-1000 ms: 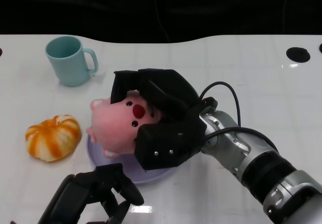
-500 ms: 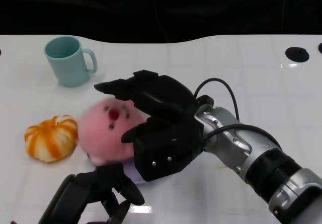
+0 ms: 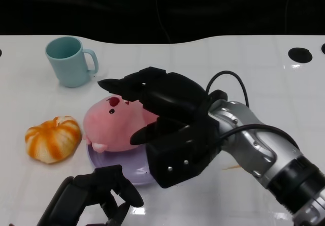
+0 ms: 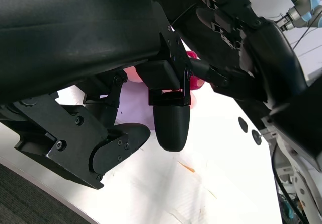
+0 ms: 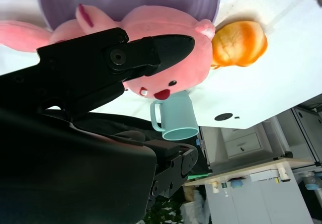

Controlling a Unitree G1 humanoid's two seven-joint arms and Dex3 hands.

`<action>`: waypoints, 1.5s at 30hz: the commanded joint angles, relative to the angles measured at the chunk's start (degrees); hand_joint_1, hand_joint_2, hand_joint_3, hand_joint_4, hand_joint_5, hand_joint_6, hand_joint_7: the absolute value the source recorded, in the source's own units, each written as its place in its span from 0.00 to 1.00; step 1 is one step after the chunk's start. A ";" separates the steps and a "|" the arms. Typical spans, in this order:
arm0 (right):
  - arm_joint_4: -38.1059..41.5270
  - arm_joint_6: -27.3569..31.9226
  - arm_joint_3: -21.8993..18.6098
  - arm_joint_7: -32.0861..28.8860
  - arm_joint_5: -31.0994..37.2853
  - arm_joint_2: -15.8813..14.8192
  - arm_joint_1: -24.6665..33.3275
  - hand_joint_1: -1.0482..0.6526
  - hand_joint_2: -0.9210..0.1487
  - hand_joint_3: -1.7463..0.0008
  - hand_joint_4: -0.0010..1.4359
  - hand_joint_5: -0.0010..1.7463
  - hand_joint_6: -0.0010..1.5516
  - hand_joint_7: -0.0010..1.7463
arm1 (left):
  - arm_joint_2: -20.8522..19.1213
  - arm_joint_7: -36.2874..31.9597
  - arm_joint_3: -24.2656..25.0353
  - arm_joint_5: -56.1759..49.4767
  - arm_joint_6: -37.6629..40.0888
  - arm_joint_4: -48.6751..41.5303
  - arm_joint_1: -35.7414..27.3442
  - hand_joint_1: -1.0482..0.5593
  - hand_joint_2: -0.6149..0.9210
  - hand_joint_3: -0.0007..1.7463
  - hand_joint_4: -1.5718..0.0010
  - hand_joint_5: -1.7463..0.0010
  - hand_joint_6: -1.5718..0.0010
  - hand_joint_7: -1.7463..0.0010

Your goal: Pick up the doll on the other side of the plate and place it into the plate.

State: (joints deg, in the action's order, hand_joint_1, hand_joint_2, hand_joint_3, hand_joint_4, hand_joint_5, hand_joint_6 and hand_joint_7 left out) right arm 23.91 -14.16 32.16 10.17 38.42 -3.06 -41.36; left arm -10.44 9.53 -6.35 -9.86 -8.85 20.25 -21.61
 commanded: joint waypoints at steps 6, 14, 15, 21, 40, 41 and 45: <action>-10.86 -2.35 -5.15 3.17 -7.41 -5.76 7.32 0.15 0.00 0.92 0.00 0.30 0.11 0.03 | -0.64 -0.22 0.40 0.03 -0.76 -0.94 0.41 0.58 0.75 0.60 0.52 0.12 0.50 0.32; -16.60 -5.94 -10.93 6.64 -17.92 -9.87 15.89 0.20 0.00 0.96 0.01 0.41 0.17 0.05 | -0.52 -0.31 0.28 0.14 -1.59 -1.46 0.64 0.59 0.75 0.61 0.51 0.13 0.51 0.30; -17.26 -6.62 -11.69 7.01 -19.04 -10.64 17.08 0.21 0.00 0.96 0.02 0.42 0.18 0.05 | -0.53 -0.31 0.28 0.13 -1.64 -1.47 0.65 0.59 0.75 0.61 0.51 0.13 0.52 0.30; -20.64 -9.24 -15.96 6.48 -22.72 -13.16 24.15 0.25 0.00 0.96 0.11 0.57 0.27 0.10 | -0.44 -0.12 0.48 0.49 -0.68 -1.19 0.95 0.59 0.75 0.62 0.51 0.13 0.51 0.30; -39.35 4.94 -27.19 11.90 -35.20 -17.32 44.95 0.71 0.43 0.36 0.57 0.84 0.50 0.68 | -0.60 -0.18 0.74 0.51 -0.38 -0.11 -0.09 0.60 0.75 0.60 0.50 0.11 0.48 0.35; -39.85 5.36 -27.34 11.94 -35.15 -17.37 45.39 0.71 0.46 0.33 0.57 0.84 0.50 0.68 | -0.61 -0.18 0.76 0.52 -0.45 -0.07 -0.18 0.60 0.75 0.60 0.51 0.11 0.48 0.35; -39.39 5.41 -27.41 10.72 -33.83 -16.95 47.22 0.74 0.48 0.26 0.60 0.88 0.53 0.70 | -0.87 0.09 1.08 1.01 -1.05 -0.17 -0.50 0.63 0.75 0.61 0.50 0.13 0.48 0.35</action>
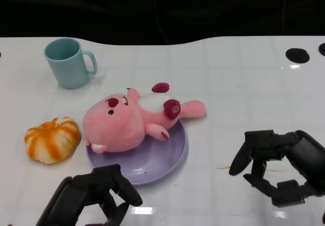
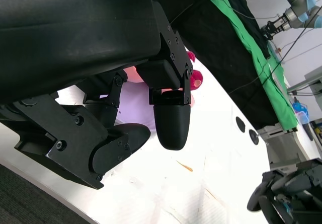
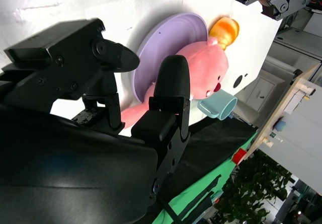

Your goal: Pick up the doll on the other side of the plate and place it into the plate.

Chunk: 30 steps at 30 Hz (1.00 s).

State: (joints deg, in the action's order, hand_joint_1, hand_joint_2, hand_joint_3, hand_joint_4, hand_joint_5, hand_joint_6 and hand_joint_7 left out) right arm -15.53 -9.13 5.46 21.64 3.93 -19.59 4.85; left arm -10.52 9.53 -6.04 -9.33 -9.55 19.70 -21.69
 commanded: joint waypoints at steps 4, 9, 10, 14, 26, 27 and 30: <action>2.79 -0.88 -0.79 -1.60 1.17 0.01 0.90 0.73 0.53 0.20 0.58 0.92 0.54 0.73 | -0.94 0.09 0.89 0.35 -0.26 0.55 -0.56 0.63 0.75 0.61 0.50 0.15 0.48 0.35; 5.56 -2.54 -0.45 -2.47 2.15 0.10 0.04 0.72 0.55 0.16 0.59 1.00 0.50 0.83 | -0.73 -0.12 1.01 0.54 -0.69 0.15 -0.41 0.62 0.75 0.60 0.49 0.16 0.48 0.35; 6.44 -3.24 -0.31 -2.33 2.55 -0.24 -0.19 0.72 0.55 0.16 0.59 1.00 0.50 0.84 | -0.66 -0.17 1.03 0.49 -0.47 0.23 -0.43 0.62 0.75 0.60 0.49 0.16 0.48 0.35; 9.17 -5.34 0.05 -1.86 3.95 -1.10 -0.97 0.69 0.57 0.16 0.63 1.00 0.53 0.87 | -0.50 -0.15 1.17 0.49 -0.10 0.25 -0.33 0.61 0.76 0.59 0.49 0.16 0.48 0.35; 11.91 -7.12 0.51 -3.17 5.46 -0.05 -2.17 0.65 0.62 0.13 0.65 1.00 0.51 0.92 | -0.74 0.26 1.78 1.05 -0.17 -0.46 0.28 0.62 0.76 0.60 0.50 0.15 0.48 0.35; 11.73 -6.83 0.50 -3.23 5.57 -0.03 -2.19 0.65 0.62 0.13 0.64 1.00 0.50 0.92 | -0.72 0.26 1.80 1.04 -0.01 -0.37 0.27 0.62 0.76 0.60 0.50 0.15 0.48 0.35; 11.27 -6.03 0.40 -3.10 5.45 -0.07 -2.38 0.66 0.61 0.14 0.64 1.00 0.50 0.91 | -0.88 0.32 1.89 0.88 0.26 -0.17 0.31 0.62 0.76 0.61 0.50 0.15 0.48 0.34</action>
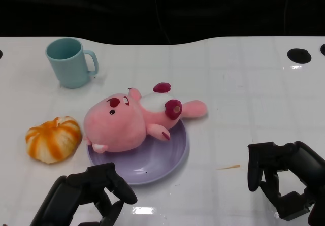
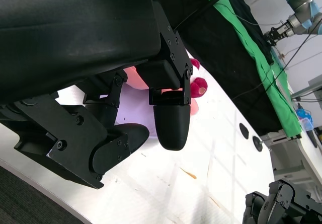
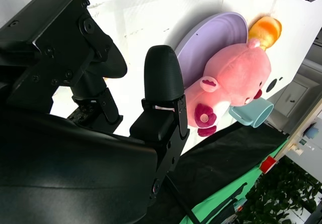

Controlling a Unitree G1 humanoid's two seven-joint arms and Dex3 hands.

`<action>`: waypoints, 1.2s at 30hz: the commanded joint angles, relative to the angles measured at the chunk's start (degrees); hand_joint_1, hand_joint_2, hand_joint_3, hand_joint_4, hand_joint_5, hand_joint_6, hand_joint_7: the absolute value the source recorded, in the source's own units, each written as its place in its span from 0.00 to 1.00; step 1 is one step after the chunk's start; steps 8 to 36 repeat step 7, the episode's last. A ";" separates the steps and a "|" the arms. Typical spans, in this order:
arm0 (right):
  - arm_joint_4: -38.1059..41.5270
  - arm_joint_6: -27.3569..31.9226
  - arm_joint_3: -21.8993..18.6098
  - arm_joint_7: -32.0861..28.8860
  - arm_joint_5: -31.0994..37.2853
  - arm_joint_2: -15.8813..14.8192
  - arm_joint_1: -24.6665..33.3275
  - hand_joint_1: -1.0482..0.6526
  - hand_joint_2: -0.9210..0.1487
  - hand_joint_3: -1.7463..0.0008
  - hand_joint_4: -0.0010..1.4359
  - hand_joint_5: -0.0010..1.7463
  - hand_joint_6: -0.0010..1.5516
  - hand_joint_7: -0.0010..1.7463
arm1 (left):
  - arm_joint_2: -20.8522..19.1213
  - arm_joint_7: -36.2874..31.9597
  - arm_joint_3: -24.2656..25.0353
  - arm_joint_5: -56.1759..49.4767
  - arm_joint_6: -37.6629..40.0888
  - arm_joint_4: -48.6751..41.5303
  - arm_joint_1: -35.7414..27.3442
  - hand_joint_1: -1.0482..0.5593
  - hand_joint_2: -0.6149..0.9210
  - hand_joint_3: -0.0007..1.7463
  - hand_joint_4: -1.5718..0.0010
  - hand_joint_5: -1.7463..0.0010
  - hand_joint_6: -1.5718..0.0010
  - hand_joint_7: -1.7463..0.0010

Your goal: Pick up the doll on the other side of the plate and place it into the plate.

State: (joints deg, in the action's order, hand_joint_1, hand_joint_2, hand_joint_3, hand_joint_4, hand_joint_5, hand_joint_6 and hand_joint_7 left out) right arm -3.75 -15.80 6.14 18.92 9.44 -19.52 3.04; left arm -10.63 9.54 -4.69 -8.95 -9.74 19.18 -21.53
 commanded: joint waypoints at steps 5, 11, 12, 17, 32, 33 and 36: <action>-0.49 1.23 -0.31 0.04 -0.72 -0.08 -1.05 0.66 0.60 0.15 0.63 1.00 0.50 0.89 | -0.73 0.39 0.74 0.83 0.70 0.24 0.39 0.62 0.76 0.62 0.51 0.15 0.48 0.35; -0.72 1.59 -0.28 0.09 -0.72 -0.10 -1.05 0.66 0.60 0.15 0.63 1.00 0.51 0.89 | -0.75 0.35 0.77 0.80 0.70 0.24 0.41 0.62 0.76 0.63 0.51 0.15 0.48 0.36; -0.72 1.59 -0.28 0.09 -0.72 -0.10 -1.05 0.66 0.60 0.15 0.63 1.00 0.51 0.89 | -0.75 0.35 0.77 0.80 0.70 0.24 0.41 0.62 0.76 0.63 0.51 0.15 0.48 0.36; -0.72 1.59 -0.28 0.09 -0.72 -0.10 -1.05 0.66 0.60 0.15 0.63 1.00 0.51 0.89 | -0.75 0.35 0.77 0.80 0.70 0.24 0.41 0.62 0.76 0.63 0.51 0.15 0.48 0.36; -0.72 1.59 -0.28 0.09 -0.72 -0.10 -1.05 0.66 0.60 0.15 0.63 1.00 0.51 0.89 | -0.75 0.35 0.77 0.80 0.70 0.24 0.41 0.62 0.76 0.63 0.51 0.15 0.48 0.36; -0.72 1.59 -0.28 0.09 -0.72 -0.10 -1.05 0.66 0.60 0.15 0.63 1.00 0.51 0.89 | -0.75 0.35 0.77 0.80 0.70 0.24 0.41 0.62 0.76 0.63 0.51 0.15 0.48 0.36; -0.72 1.59 -0.28 0.09 -0.72 -0.10 -1.05 0.66 0.60 0.15 0.63 1.00 0.51 0.89 | -0.75 0.35 0.77 0.80 0.70 0.24 0.41 0.62 0.76 0.63 0.51 0.15 0.48 0.36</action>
